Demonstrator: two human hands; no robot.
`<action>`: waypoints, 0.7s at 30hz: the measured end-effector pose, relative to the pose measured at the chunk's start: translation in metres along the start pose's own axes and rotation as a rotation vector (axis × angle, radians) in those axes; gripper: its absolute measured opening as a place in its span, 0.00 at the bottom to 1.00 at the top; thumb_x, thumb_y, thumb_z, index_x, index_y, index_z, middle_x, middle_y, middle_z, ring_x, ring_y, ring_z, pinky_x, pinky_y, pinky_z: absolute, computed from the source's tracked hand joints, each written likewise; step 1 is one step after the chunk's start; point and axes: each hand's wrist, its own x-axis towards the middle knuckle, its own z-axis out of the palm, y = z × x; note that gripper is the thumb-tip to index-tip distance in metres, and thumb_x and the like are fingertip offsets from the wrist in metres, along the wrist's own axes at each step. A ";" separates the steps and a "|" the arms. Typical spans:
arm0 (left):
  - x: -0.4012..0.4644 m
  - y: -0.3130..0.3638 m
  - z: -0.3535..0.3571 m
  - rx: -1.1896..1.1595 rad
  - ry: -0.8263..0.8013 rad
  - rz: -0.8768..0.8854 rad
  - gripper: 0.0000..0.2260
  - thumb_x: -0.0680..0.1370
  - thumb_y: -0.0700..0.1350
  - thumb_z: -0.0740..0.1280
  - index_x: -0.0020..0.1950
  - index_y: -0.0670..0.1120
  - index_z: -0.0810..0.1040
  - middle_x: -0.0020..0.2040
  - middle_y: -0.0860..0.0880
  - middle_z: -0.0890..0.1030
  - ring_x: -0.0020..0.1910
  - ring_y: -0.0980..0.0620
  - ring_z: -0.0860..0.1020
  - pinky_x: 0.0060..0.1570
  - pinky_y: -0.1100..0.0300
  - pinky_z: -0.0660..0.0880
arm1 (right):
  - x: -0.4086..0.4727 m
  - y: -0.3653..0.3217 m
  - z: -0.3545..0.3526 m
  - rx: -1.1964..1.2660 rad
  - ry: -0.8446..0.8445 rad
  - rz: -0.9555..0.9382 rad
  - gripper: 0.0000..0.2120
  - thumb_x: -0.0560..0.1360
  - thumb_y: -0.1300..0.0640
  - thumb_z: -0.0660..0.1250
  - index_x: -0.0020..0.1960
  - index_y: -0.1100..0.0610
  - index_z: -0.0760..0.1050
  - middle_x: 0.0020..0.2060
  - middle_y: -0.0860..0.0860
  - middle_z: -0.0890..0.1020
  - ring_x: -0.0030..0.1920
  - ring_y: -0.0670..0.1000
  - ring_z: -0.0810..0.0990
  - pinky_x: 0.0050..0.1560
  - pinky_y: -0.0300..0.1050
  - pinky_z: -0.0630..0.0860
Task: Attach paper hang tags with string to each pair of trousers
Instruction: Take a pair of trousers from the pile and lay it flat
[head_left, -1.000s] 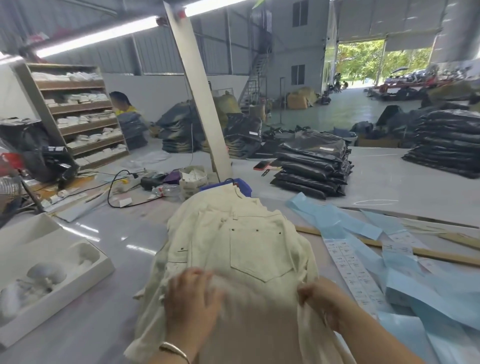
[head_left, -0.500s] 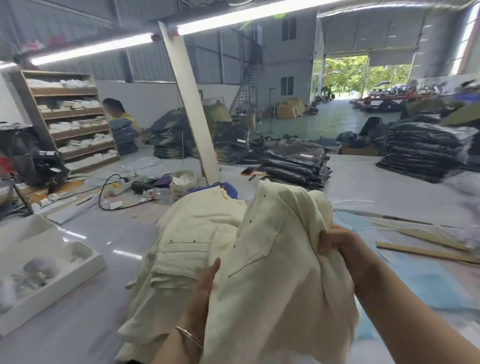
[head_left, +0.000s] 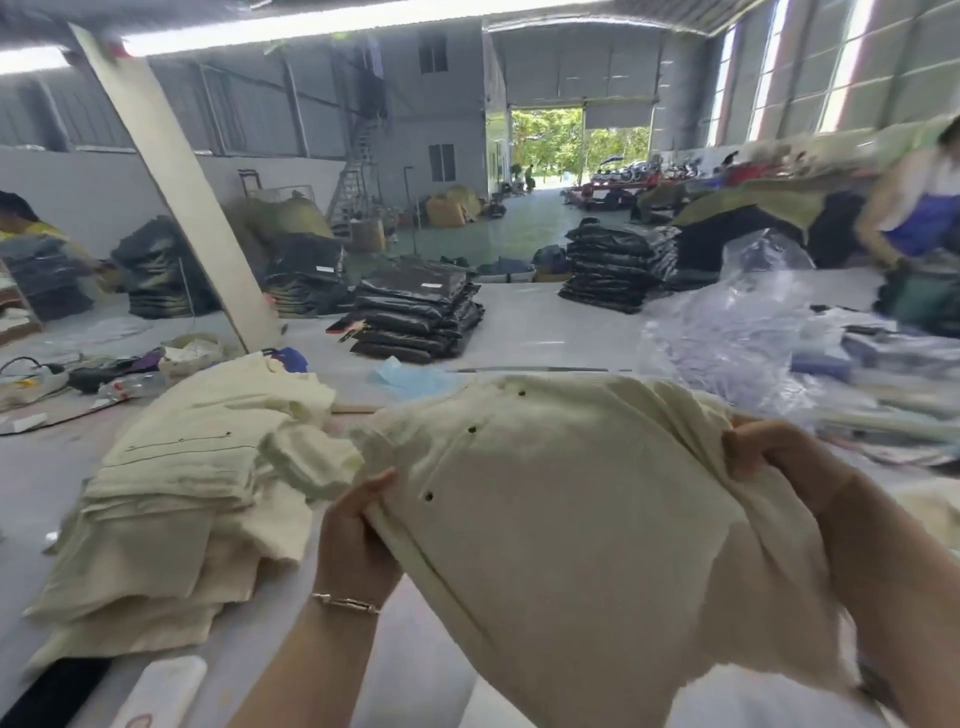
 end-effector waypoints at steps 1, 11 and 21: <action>-0.009 -0.011 0.010 -0.008 -0.023 0.017 0.17 0.73 0.41 0.62 0.58 0.41 0.83 0.57 0.40 0.82 0.56 0.42 0.81 0.51 0.49 0.80 | -0.014 0.004 -0.022 -0.014 0.040 0.025 0.30 0.58 0.69 0.52 0.55 0.64 0.80 0.41 0.69 0.78 0.37 0.63 0.78 0.44 0.48 0.75; -0.105 -0.065 -0.012 -0.064 -0.182 -0.084 0.28 0.79 0.51 0.51 0.78 0.43 0.59 0.76 0.36 0.62 0.76 0.37 0.57 0.70 0.43 0.31 | -0.039 0.053 -0.146 -0.441 -0.023 0.394 0.27 0.59 0.70 0.63 0.58 0.66 0.76 0.53 0.67 0.78 0.51 0.59 0.76 0.53 0.50 0.74; -0.123 -0.125 -0.083 0.323 0.634 -0.477 0.17 0.62 0.53 0.76 0.37 0.51 0.70 0.28 0.52 0.68 0.25 0.54 0.68 0.29 0.63 0.67 | -0.046 0.238 -0.022 -1.528 -0.206 0.037 0.24 0.76 0.41 0.57 0.71 0.44 0.62 0.69 0.47 0.66 0.67 0.52 0.67 0.65 0.52 0.67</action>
